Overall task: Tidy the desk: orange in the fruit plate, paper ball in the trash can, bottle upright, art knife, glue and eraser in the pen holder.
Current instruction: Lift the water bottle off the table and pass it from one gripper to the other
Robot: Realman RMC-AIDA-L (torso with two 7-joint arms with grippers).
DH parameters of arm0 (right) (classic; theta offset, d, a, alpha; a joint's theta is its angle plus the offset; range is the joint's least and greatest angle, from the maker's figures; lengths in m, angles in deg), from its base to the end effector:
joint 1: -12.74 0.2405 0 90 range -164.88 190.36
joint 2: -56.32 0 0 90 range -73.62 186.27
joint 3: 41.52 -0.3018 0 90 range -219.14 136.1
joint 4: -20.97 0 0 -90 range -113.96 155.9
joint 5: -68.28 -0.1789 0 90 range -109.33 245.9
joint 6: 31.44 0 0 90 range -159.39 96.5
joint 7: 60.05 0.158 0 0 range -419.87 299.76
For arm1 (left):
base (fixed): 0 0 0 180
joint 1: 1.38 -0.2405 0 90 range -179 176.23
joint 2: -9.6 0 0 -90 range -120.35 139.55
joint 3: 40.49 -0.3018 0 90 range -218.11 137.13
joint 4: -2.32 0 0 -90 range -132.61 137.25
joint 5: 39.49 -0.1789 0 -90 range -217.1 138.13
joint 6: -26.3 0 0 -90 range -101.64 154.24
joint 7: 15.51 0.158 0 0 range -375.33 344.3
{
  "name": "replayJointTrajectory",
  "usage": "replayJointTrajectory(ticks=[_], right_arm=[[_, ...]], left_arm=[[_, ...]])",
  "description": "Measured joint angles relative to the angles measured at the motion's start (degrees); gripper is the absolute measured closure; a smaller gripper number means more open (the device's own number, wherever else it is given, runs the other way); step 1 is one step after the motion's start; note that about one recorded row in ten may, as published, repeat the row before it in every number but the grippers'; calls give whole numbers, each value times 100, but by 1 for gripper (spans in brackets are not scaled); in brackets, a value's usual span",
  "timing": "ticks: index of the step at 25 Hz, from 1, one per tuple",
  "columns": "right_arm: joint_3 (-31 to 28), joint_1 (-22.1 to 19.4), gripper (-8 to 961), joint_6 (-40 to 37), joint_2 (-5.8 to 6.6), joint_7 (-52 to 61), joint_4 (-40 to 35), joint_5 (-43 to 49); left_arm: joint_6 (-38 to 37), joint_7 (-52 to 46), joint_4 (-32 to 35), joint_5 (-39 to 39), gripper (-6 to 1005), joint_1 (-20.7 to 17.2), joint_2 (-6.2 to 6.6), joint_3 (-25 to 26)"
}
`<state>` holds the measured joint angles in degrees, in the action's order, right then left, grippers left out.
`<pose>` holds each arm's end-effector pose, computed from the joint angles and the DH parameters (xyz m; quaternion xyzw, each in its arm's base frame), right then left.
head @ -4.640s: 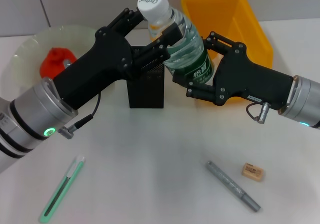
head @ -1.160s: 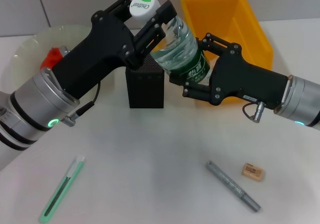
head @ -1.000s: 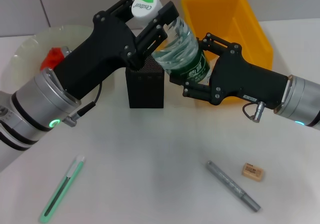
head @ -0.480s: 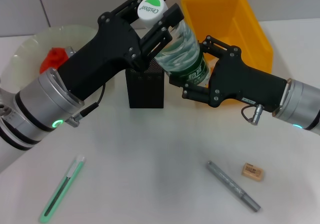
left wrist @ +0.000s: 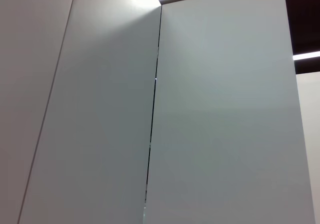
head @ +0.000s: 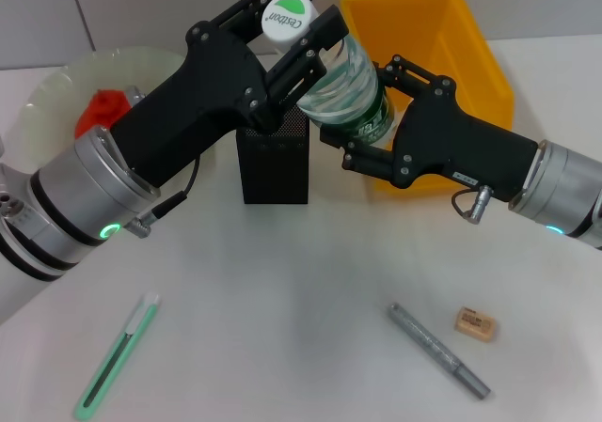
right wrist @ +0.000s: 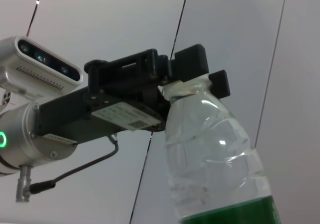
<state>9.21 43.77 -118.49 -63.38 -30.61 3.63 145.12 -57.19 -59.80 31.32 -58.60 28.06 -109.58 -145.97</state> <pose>0.2372 0.3375 -0.0460 -0.8704 -0.0303 0.3804 0.3111 -0.1592 0.3233 -0.0512 -0.8046 -0.0687 -0.5598 0.1857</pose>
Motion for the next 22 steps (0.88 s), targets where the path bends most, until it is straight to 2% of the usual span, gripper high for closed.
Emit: replayJointTrajectory(ticks=[22], right_arm=[[221, 138, 191, 349, -3, -1, 150, 7]], left_arm=[[29, 62, 62, -6, 558, 9, 0, 42]])
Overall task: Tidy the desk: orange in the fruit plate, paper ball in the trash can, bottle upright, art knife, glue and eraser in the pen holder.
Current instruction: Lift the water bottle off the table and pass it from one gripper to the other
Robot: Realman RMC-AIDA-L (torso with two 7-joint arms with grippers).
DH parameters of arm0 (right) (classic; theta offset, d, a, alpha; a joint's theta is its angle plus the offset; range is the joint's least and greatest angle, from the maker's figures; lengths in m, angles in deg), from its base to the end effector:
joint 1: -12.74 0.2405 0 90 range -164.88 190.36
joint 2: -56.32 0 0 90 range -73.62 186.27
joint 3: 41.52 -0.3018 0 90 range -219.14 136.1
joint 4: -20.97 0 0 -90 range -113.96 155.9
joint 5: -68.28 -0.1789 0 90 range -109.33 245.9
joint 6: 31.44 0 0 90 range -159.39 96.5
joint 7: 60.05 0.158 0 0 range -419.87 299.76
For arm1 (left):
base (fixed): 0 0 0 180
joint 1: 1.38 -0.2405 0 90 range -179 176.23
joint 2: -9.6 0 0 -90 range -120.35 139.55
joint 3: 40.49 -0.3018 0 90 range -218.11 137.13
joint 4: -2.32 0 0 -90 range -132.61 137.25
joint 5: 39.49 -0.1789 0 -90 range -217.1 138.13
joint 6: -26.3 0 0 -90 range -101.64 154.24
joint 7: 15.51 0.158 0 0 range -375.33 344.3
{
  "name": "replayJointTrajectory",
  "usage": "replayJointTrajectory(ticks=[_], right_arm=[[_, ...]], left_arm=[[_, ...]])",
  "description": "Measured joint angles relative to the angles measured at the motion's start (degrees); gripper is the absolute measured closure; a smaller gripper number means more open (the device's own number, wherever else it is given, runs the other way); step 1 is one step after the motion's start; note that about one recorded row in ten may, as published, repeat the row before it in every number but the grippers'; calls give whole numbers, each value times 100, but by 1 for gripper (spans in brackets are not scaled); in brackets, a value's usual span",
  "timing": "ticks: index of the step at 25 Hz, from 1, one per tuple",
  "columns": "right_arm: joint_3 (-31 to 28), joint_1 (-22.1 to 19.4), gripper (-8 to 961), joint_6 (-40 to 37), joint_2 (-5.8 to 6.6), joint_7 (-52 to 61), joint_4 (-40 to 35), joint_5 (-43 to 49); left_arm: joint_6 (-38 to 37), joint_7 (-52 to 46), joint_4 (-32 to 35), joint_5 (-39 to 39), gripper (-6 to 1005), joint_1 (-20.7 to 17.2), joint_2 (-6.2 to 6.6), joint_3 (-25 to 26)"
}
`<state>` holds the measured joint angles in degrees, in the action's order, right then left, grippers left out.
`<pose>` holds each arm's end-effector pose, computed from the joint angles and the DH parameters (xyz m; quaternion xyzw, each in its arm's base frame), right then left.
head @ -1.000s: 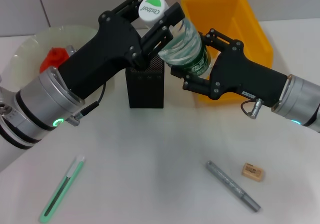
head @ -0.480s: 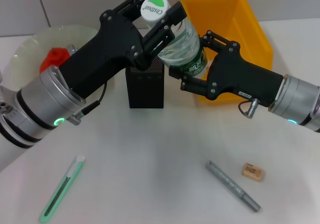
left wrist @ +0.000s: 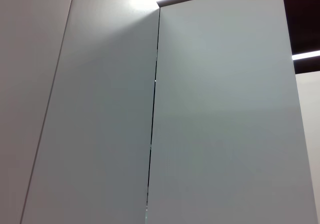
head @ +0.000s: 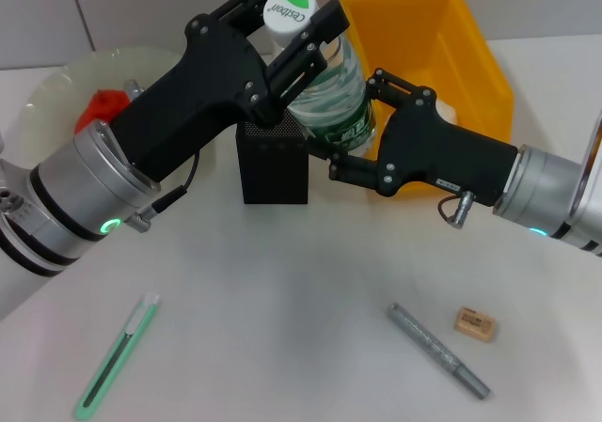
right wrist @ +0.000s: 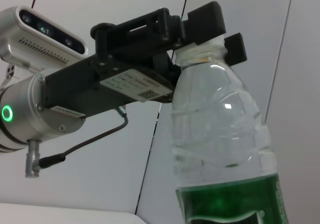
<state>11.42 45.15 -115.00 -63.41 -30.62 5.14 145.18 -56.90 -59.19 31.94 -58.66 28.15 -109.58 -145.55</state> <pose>0.2369 0.3426 -0.0581 -0.8842 -0.0207 0.3579 0.2996 -0.1569 0.3248 -0.0495 -0.8031 -0.0611 -0.5612 0.1909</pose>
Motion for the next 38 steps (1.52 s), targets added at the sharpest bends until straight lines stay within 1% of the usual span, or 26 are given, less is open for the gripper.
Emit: replayJointTrajectory(ticks=[10, 15, 25, 34, 38], right_arm=[[13, 13, 192, 7, -6, 0, 105, 14], [97, -66, 192, 13, -6, 3, 121, 23], [77, -299, 192, -146, -6, 2, 83, 10], [93, -262, 191, -164, -6, -11, 51, 10], [54, -248, 192, -193, -10, -195, 48, 1]], left_arm=[[0, 29, -1, 0, 558, 27, 0, 22], [36, 65, -6, 11, 559, 44, -1, 29], [48, 69, 7, 27, 562, 49, 0, 27], [50, 70, 8, 36, 570, 61, -1, 15], [44, 70, 6, 32, 572, 62, -1, 7]])
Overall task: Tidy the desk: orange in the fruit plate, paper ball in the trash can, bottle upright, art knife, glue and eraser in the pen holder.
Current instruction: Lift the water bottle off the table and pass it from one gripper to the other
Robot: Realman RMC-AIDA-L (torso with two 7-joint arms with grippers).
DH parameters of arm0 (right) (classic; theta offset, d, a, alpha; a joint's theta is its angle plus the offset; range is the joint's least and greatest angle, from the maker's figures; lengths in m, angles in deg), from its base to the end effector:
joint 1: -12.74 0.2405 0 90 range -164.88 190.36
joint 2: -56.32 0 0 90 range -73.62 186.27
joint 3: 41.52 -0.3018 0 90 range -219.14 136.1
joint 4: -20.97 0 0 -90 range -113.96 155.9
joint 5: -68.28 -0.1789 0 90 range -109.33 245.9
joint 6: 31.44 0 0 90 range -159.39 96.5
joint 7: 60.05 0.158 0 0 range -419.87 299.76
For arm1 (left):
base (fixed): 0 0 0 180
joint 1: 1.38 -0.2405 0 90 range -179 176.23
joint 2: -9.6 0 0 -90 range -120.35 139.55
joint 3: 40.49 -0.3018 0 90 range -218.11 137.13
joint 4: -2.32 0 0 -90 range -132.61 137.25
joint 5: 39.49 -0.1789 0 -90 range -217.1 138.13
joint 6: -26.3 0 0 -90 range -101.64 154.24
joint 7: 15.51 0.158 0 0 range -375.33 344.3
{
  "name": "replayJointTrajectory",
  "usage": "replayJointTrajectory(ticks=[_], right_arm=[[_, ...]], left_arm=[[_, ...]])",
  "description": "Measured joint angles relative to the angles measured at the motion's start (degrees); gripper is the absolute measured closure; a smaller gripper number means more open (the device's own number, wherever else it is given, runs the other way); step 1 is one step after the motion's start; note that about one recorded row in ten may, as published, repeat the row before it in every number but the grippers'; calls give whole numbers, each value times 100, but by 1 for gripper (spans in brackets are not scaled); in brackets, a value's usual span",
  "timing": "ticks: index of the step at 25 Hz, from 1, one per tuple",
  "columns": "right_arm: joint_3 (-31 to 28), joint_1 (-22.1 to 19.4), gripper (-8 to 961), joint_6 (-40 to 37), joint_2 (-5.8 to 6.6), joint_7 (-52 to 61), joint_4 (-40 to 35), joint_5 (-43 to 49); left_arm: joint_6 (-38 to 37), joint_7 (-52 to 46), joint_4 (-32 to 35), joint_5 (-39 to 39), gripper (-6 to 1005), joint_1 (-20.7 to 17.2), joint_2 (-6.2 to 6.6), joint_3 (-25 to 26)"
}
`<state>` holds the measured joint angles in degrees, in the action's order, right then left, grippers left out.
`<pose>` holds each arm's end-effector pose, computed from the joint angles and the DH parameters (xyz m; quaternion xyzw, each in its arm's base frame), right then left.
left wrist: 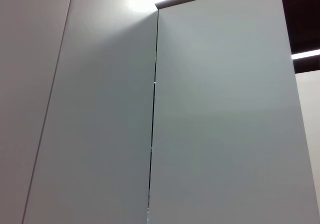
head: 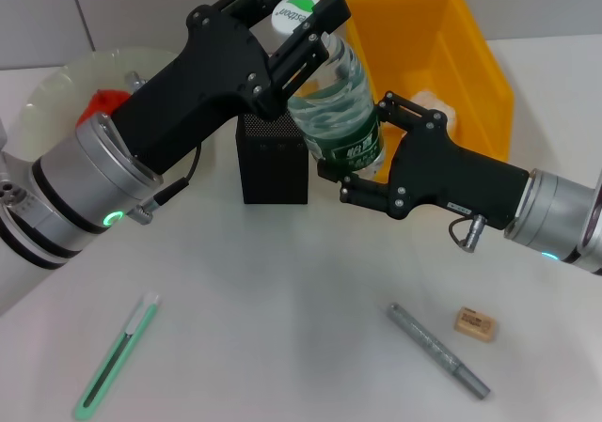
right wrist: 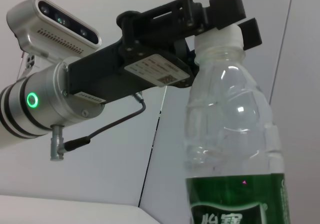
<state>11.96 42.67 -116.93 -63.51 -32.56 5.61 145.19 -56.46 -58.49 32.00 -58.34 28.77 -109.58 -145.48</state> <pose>0.2475 0.3267 -0.0597 -0.8834 -0.0211 0.3591 0.3003 -0.1537 0.3281 -0.0491 -0.8029 -0.0545 -0.5606 0.1951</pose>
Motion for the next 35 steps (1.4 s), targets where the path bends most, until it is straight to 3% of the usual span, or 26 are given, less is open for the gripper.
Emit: replayJointTrajectory(ticks=[9, 35], right_arm=[[-3, -70, 195, -317, -5, -266, -45, -452], [16, 77, 200, -234, -5, -260, 43, -460]], left_arm=[[-21, 0, -6, -6, 571, -2, 0, 12], [-1, 69, 3, -11, 572, 9, 1, 22]])
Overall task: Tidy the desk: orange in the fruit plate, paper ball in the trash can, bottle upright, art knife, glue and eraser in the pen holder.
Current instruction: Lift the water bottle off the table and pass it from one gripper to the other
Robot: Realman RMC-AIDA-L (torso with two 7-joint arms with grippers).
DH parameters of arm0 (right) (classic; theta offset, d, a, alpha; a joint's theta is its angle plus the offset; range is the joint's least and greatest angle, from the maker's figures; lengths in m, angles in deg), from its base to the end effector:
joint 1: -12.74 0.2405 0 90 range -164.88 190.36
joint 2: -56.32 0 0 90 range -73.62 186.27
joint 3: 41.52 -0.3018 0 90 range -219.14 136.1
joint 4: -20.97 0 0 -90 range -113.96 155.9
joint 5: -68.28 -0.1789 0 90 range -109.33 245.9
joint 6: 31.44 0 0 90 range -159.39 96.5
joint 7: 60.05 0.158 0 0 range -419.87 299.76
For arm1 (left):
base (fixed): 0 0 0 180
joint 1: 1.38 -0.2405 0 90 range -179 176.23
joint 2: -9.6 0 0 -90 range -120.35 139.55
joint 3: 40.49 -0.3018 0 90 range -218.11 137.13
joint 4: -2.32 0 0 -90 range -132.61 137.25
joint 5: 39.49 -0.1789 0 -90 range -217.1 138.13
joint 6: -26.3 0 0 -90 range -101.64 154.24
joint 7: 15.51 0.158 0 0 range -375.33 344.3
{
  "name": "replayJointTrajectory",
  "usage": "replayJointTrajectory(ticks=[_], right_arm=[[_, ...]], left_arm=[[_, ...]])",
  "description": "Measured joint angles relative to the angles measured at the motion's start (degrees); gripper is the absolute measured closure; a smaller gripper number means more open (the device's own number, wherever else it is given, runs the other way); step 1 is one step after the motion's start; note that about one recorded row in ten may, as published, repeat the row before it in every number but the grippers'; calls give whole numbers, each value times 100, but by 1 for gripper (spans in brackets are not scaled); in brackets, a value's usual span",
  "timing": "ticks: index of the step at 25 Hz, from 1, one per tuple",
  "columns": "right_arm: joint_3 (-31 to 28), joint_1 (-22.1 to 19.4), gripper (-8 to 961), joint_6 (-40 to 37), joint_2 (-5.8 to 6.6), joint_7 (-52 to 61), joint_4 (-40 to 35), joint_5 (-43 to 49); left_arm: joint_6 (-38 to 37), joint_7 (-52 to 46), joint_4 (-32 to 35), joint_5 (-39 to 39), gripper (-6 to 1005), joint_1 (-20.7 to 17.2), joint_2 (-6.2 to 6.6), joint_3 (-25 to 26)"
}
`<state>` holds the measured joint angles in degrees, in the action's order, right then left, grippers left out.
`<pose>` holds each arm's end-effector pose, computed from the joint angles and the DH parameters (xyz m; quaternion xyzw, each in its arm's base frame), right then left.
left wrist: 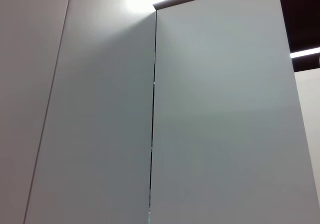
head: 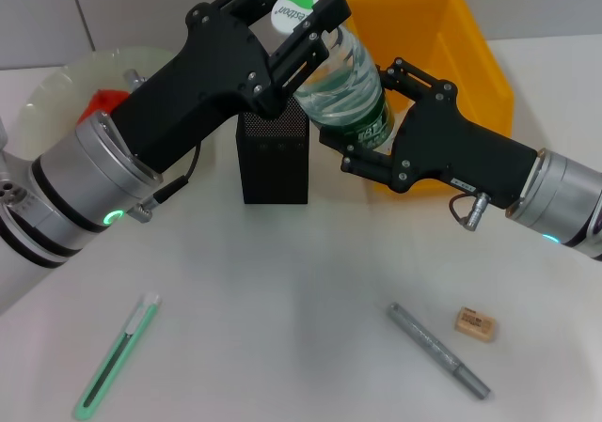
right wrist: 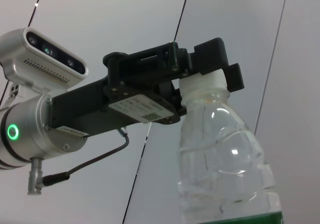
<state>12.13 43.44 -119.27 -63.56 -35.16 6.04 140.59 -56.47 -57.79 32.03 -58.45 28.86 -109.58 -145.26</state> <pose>0.2368 0.3323 -0.0494 -0.8616 -0.0426 0.3874 0.3252 -0.1532 0.3286 -0.0486 -0.8029 -0.0485 -0.5598 0.1991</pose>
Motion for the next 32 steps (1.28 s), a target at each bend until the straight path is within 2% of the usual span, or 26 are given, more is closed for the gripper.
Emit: replayJointTrajectory(ticks=[11, 17, 26, 32], right_arm=[[-43, 26, 201, 3, 0, 52, 8, 4], [-32, 31, 200, 10, 1, 37, 9, 4], [-54, 42, 201, 12, 1, 36, 9, 3], [-59, 42, 201, 12, 1, 36, 9, 0]], left_arm=[[-1, 1, 1, 9, 570, 0, 0, 0], [-11, 140, -56, 466, 539, -83, -1, -183], [-22, 259, -44, 549, 492, -91, 0, -313], [-46, 331, -18, 559, 255, -134, 0, -418]])
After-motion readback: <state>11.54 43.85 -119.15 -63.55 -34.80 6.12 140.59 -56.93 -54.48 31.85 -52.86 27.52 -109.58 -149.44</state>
